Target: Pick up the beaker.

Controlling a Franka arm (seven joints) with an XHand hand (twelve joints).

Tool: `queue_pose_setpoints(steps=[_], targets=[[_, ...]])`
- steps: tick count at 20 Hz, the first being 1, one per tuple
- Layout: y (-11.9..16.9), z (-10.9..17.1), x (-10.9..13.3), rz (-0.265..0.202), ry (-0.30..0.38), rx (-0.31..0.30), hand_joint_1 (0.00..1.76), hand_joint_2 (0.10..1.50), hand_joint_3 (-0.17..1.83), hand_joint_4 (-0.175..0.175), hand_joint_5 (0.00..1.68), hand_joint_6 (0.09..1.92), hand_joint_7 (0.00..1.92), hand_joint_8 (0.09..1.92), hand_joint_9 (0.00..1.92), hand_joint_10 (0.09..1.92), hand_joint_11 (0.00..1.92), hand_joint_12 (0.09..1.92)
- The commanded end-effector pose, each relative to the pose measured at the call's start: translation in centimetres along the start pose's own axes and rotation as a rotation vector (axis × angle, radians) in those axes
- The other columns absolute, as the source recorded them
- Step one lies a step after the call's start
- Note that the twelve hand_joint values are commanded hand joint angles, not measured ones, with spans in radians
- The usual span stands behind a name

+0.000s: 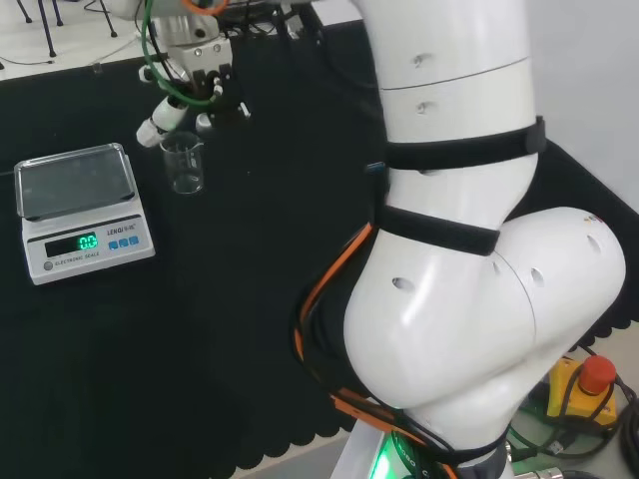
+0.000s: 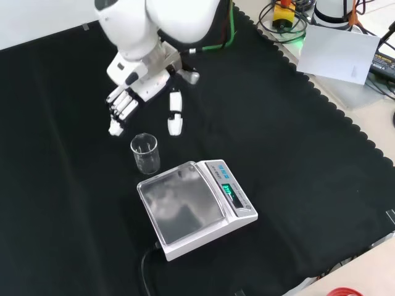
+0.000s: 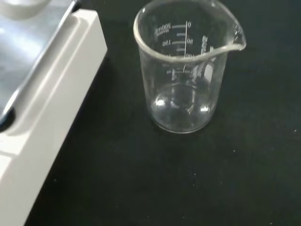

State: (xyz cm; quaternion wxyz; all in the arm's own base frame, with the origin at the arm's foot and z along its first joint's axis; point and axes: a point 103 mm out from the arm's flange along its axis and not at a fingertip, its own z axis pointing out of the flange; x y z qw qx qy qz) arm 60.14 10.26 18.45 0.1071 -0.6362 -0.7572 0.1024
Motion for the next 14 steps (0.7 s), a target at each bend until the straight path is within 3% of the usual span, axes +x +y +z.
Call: queue_pose_setpoints(steps=[1,7,14], targets=[[0.8,3.3,-0.7,0.022,-0.066,0.106,0.56,0.65,0.08,0.076,0.05,0.09,0.1,0.69,0.17,0.87,0.0,1.53],[0.8,4.4,-1.7,0.052,-0.085,0.134,0.55,0.63,0.07,0.072,0.04,0.09,0.11,0.7,0.16,0.88,0.0,1.52],[1.1,5.9,-0.8,0.063,-0.112,0.128,0.58,0.64,0.07,0.069,0.05,0.09,0.12,0.71,0.18,0.88,0.0,1.52]])
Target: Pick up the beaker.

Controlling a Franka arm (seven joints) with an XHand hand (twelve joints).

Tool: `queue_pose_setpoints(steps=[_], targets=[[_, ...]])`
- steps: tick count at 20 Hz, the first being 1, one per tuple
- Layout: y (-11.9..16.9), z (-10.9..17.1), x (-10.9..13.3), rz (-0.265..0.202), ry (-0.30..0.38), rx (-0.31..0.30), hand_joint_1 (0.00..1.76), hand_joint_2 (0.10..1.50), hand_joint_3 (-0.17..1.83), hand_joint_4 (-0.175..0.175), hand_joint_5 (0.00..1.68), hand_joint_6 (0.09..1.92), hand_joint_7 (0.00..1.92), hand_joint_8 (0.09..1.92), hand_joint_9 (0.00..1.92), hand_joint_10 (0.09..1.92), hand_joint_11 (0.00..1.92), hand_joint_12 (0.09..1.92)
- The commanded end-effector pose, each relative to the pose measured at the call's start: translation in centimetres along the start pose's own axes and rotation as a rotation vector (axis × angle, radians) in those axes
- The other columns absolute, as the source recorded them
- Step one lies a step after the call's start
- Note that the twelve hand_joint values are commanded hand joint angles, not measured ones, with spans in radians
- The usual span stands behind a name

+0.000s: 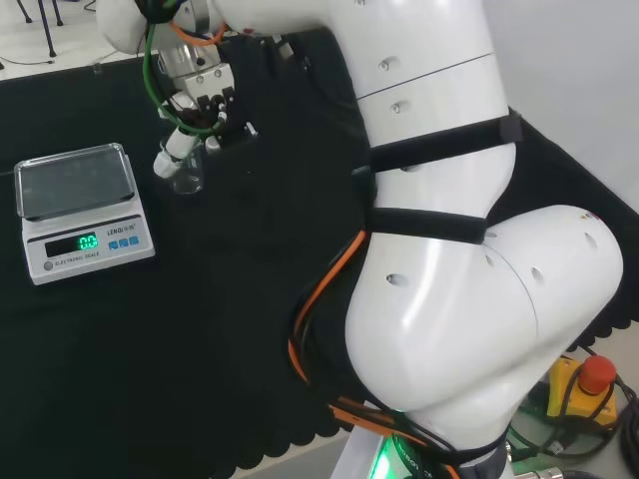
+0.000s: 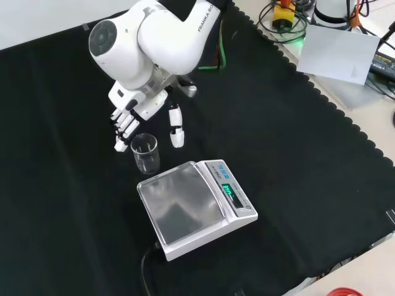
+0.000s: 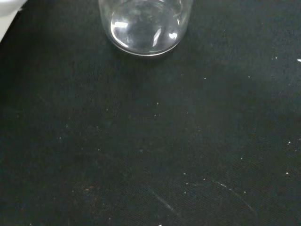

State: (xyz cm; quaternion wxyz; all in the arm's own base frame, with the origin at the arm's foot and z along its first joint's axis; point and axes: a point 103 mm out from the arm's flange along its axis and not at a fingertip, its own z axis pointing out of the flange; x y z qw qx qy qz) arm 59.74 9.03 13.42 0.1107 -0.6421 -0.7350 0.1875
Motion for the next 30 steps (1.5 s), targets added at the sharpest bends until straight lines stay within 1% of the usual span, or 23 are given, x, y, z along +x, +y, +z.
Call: queue_pose_setpoints(steps=[1,5,8,10,11,13,14,15,17,18,19,20,21,23,25,27,30], targets=[[0.5,1.0,0.8,0.014,-0.016,-0.01,0.6,0.65,0.07,0.067,0.05,0.09,0.12,0.71,0.19,0.89,0.0,1.53],[1.4,2.0,1.0,0.039,-0.026,-0.009,0.64,0.67,0.08,0.064,0.09,0.09,0.15,0.72,0.23,0.89,0.0,1.56],[2.4,2.8,0.9,0.072,-0.033,-0.008,0.69,0.68,0.09,0.065,0.15,0.09,0.25,0.76,0.31,0.86,0.03,1.59],[2.7,3.0,0.8,0.083,-0.035,-0.01,0.71,0.69,0.1,0.064,0.17,0.09,0.3,0.78,0.37,0.84,0.07,1.58],[2.9,3.4,0.8,0.11,-0.029,-0.052,0.74,0.7,0.12,0.067,0.25,0.09,0.39,0.81,0.46,0.81,0.15,1.55],[3.2,3.8,0.8,0.134,-0.008,-0.094,0.82,0.71,0.17,0.067,0.41,0.1,0.56,0.88,0.65,0.77,0.36,1.46],[3.3,3.8,0.8,0.141,0.0,-0.109,0.85,0.7,0.2,0.068,0.47,0.14,0.63,0.91,0.74,0.73,0.45,1.41],[3.5,3.9,0.8,0.15,0.003,-0.132,0.88,0.69,0.27,0.07,0.54,0.28,0.71,0.94,0.84,0.69,0.57,1.35],[3.7,4.0,0.9,0.166,0.005,-0.166,0.95,0.64,0.43,0.072,0.65,0.66,0.89,1.01,1.05,0.64,0.81,1.23],[3.9,4.0,1.1,0.172,0.007,-0.182,0.99,0.62,0.5,0.064,0.69,0.79,0.97,1.03,1.13,0.62,0.92,1.17],[4.0,4.0,1.1,0.18,0.008,-0.2,1.03,0.61,0.55,0.046,0.74,0.86,1.03,1.04,1.21,0.6,1.04,1.09],[4.1,4.0,1.2,0.186,0.009,-0.222,1.09,0.6,0.59,0.016,0.8,0.9,1.09,1.04,1.29,0.58,1.17,0.99],[4.1,4.0,1.2,0.189,0.01,-0.233,1.12,0.6,0.61,-0.009,0.84,0.92,1.14,1.03,1.35,0.55,1.27,0.91],[4.0,3.9,1.0,0.193,0.018,-0.248,1.14,0.74,0.49,-0.014,1.05,0.83,1.2,1.02,1.42,0.52,1.39,0.8],[3.9,3.6,0.9,0.195,0.023,-0.26,1.15,0.81,0.39,-0.034,1.16,0.74,1.23,1.0,1.46,0.49,1.45,0.74],[3.9,3.4,0.9,0.196,0.024,-0.268,1.16,0.83,0.36,-0.042,1.19,0.7,1.25,1.0,1.47,0.48,1.47,0.72],[3.7,3.1,0.8,0.197,0.027,-0.274,1.16,0.83,0.36,-0.045,1.2,0.69,1.26,1.0,1.48,0.48,1.47,0.71]])
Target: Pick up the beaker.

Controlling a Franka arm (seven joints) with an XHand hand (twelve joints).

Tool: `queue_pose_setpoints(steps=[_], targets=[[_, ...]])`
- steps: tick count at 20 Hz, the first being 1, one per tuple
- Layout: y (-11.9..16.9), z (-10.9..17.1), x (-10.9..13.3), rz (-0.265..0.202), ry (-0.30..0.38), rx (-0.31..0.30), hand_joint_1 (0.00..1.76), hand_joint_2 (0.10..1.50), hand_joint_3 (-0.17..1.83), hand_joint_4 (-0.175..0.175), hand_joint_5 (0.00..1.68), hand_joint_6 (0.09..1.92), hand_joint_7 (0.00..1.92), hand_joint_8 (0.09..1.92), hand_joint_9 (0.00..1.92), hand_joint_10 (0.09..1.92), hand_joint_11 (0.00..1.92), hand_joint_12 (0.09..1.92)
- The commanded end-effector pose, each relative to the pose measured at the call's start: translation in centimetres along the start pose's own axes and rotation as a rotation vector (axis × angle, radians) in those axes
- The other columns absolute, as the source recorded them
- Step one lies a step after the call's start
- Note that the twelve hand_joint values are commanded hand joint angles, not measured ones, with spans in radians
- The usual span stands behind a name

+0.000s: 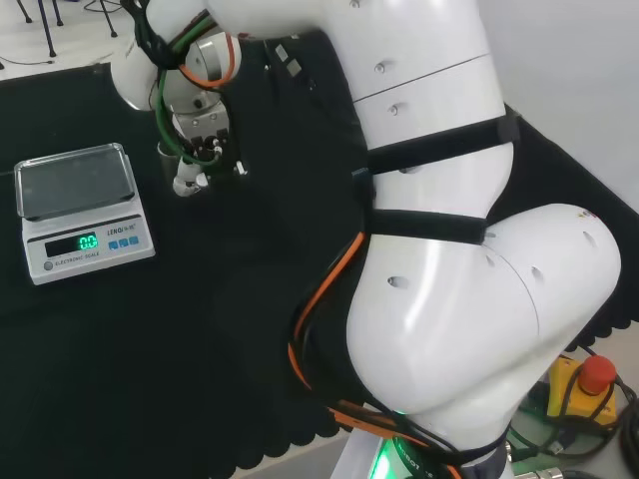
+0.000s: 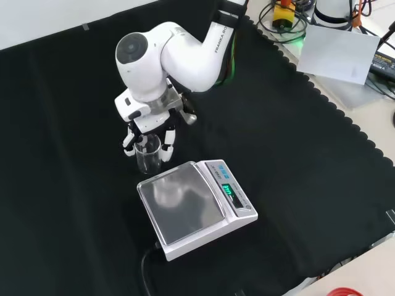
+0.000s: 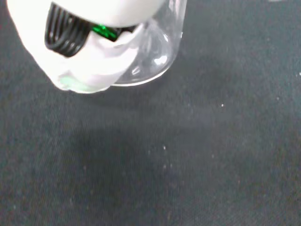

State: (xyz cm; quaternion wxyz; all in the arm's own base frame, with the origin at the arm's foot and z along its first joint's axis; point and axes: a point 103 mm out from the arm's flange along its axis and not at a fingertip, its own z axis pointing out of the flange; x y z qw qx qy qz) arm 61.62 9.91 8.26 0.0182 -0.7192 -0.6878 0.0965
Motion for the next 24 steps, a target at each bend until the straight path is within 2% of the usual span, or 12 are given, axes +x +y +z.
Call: queue_pose_setpoints(steps=[1,8,16,20,24], targets=[[0.0,-0.8,-0.1,0.01,0.004,-0.023,1.16,0.83,0.36,-0.045,1.2,0.69,1.26,1.0,1.48,0.48,1.48,0.71],[-0.3,-2.0,-0.6,0.009,0.015,-0.042,1.16,0.82,0.38,-0.049,1.21,0.68,1.28,1.0,1.49,0.47,1.48,0.7],[-1.3,-7.1,-2.7,0.014,0.0,-0.1,1.16,0.82,0.39,-0.048,1.21,0.68,1.29,1.01,1.5,0.47,1.49,0.7],[-2.0,-11.7,-2.5,-0.024,-0.03,-0.14,1.16,0.82,0.39,-0.042,1.21,0.69,1.29,1.01,1.5,0.47,1.5,0.69],[-2.4,-14.5,-0.5,-0.065,-0.006,-0.162,1.16,0.81,0.39,-0.03,1.21,0.7,1.29,1.01,1.51,0.46,1.5,0.69]])
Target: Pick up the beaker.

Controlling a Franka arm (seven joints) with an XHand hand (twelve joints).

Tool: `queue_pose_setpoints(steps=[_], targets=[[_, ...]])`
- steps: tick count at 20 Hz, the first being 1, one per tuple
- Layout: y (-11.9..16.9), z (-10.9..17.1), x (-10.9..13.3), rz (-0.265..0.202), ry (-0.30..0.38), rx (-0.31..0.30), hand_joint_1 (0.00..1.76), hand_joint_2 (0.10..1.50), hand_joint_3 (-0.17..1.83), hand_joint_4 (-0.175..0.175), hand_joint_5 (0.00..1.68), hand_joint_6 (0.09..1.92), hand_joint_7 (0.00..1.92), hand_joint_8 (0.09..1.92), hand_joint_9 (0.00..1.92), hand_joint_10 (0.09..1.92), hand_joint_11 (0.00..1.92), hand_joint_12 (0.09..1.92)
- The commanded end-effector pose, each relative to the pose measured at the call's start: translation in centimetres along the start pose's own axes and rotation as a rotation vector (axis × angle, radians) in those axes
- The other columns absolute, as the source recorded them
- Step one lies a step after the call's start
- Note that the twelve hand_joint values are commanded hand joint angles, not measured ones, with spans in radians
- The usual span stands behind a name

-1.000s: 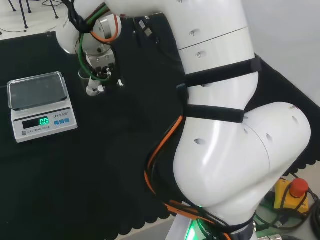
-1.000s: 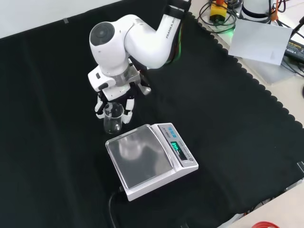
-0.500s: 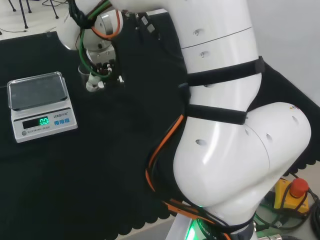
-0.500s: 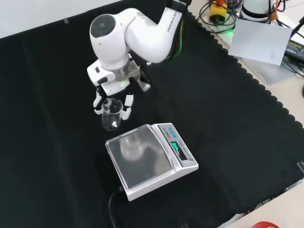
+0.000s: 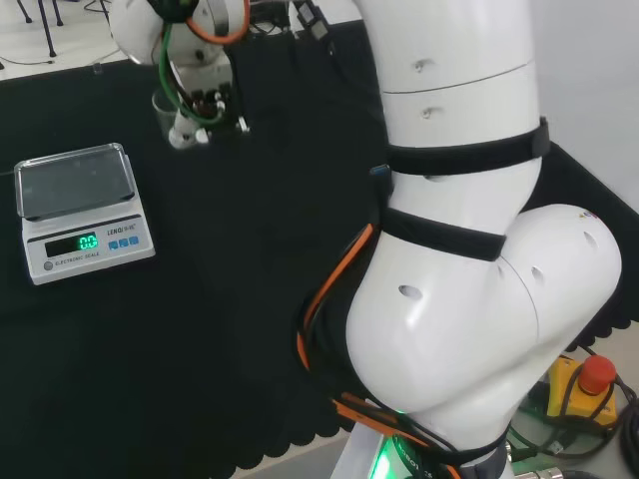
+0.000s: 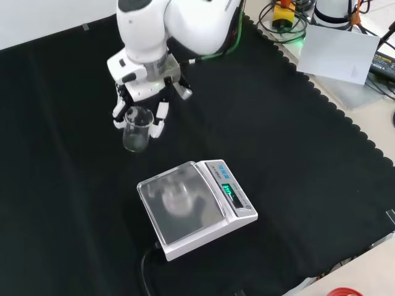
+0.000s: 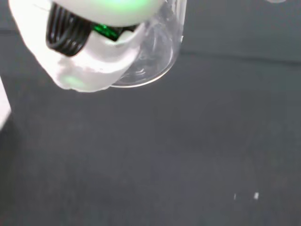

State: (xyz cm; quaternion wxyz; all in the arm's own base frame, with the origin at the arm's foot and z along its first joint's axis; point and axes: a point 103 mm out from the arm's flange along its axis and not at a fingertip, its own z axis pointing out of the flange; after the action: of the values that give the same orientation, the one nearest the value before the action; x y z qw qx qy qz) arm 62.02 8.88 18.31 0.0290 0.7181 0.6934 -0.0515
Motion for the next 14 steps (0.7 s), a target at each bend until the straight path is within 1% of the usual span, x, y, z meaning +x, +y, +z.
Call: queue_pose_setpoints(steps=[1,4,6,8,10,12,13,14], targets=[[-0.7,-5.2,2.4,-0.081,0.004,-0.032,1.15,0.81,0.39,-0.029,1.21,0.7,1.29,1.01,1.51,0.46,1.5,0.69],[-1.2,-5.8,5.2,-0.15,0.017,-0.033,1.15,0.81,0.39,-0.025,1.2,0.7,1.28,1.01,1.51,0.46,1.5,0.69],[-1.4,-5.8,7.1,-0.19,0.03,-0.029,1.15,0.81,0.39,-0.008,1.2,0.7,1.28,1.01,1.51,0.46,1.5,0.68],[-1.7,-5.6,8.9,-0.23,0.034,-0.022,1.15,0.81,0.39,-0.001,1.2,0.7,1.28,1.01,1.51,0.46,1.5,0.68],[-1.9,-5.2,9.9,-0.258,0.037,-0.01,1.15,0.81,0.39,0.001,1.2,0.7,1.28,1.01,1.51,0.46,1.5,0.68],[-2.3,-4.4,10.4,-0.278,0.035,0.014,1.15,0.81,0.39,0.003,1.2,0.7,1.28,1.01,1.52,0.46,1.5,0.68],[-2.3,-4.3,10.7,-0.429,0.199,-0.02,1.15,0.81,0.39,0.003,1.2,0.7,1.28,1.01,1.52,0.46,1.5,0.68],[-2.3,-3.8,9.9,-0.475,0.248,-0.023,1.15,0.81,0.39,0.004,1.2,0.7,1.28,1.01,1.52,0.46,1.5,0.68]])
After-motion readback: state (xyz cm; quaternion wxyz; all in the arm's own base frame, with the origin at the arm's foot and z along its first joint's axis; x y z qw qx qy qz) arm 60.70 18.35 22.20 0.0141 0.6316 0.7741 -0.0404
